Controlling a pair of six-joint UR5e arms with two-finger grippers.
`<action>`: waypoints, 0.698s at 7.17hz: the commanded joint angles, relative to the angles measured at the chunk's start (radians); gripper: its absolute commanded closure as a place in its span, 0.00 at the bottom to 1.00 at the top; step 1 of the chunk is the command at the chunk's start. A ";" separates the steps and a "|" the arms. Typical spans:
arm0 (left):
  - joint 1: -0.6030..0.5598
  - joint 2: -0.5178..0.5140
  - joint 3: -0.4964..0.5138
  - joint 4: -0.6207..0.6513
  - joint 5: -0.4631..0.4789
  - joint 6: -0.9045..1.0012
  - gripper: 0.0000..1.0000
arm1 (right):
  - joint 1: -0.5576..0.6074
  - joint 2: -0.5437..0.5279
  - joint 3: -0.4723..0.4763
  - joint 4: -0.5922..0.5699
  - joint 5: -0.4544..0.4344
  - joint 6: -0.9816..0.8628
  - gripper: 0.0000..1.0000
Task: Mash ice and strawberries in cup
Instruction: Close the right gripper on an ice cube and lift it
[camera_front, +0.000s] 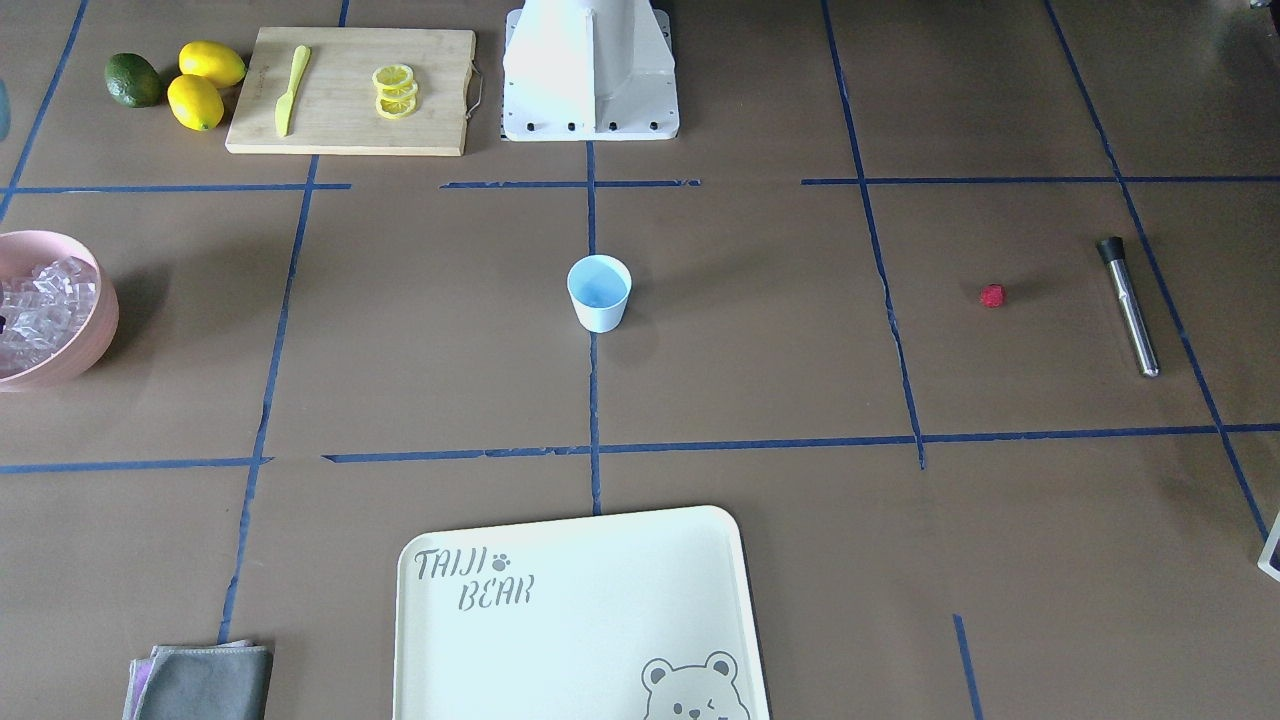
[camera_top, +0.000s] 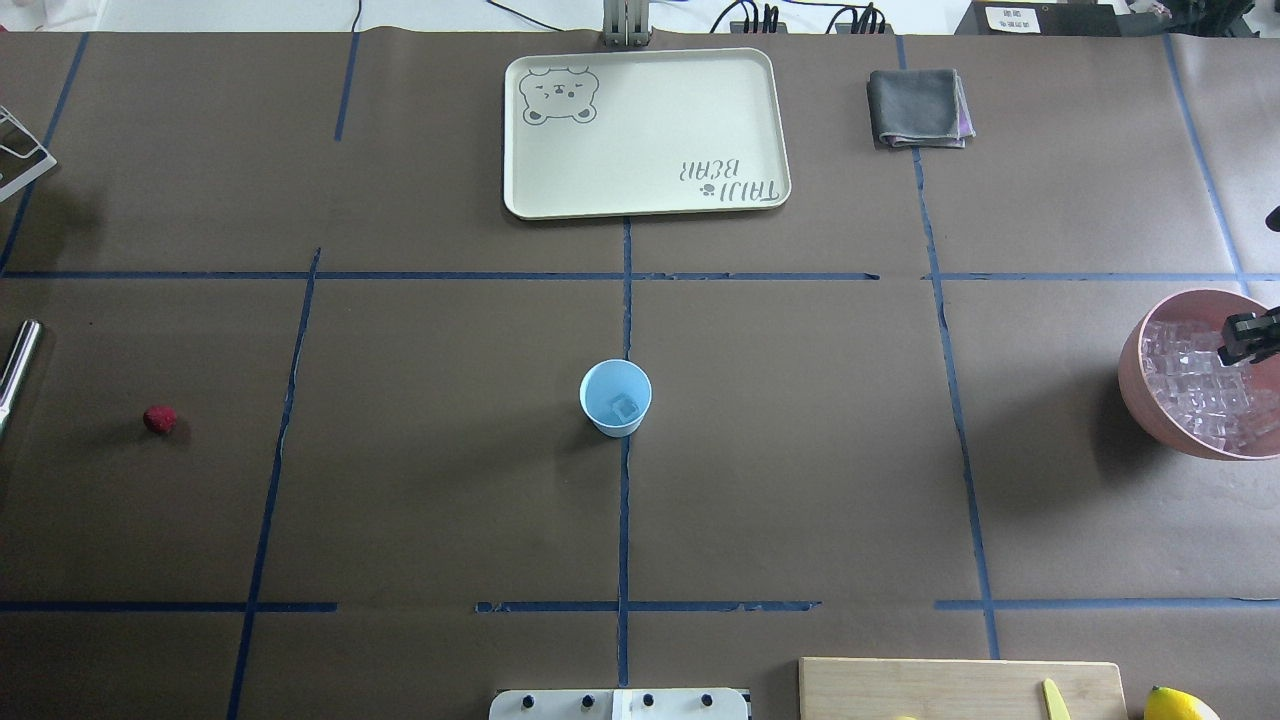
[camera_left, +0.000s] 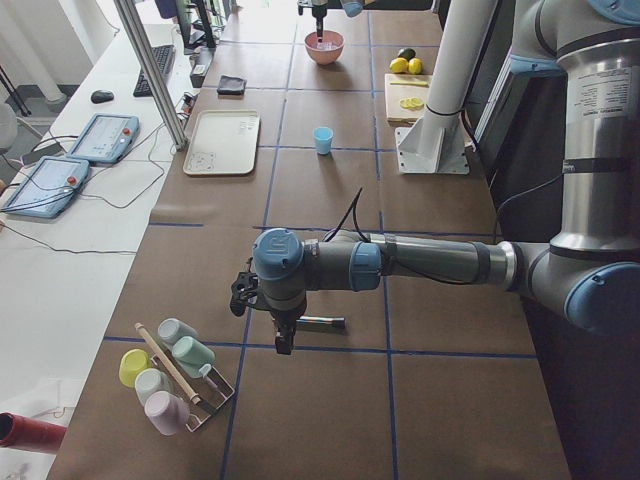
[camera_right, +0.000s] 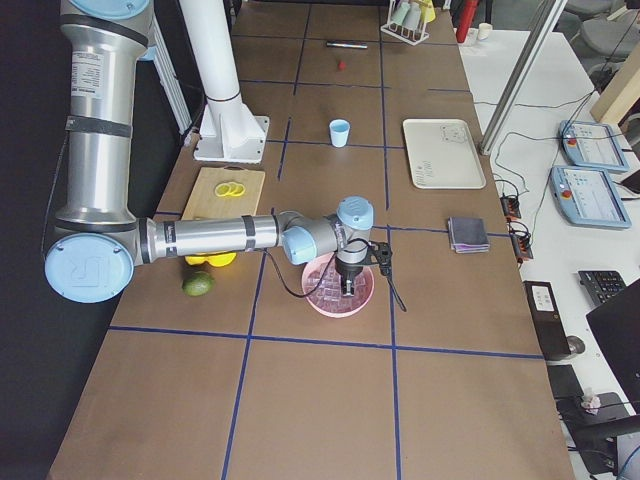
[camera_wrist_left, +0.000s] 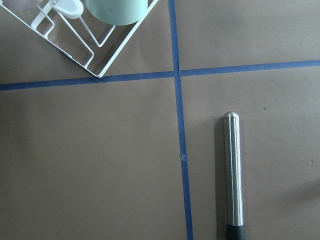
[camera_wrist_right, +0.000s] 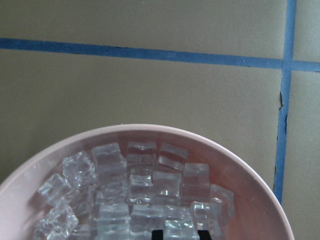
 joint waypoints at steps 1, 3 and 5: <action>0.000 0.000 0.000 0.000 0.000 0.000 0.00 | 0.005 -0.022 0.036 -0.002 -0.001 -0.012 1.00; 0.000 0.000 -0.007 0.000 0.000 0.000 0.00 | 0.056 -0.118 0.215 -0.058 0.011 -0.015 1.00; 0.000 0.002 -0.007 0.000 0.000 0.000 0.00 | 0.062 -0.079 0.375 -0.230 0.008 -0.006 1.00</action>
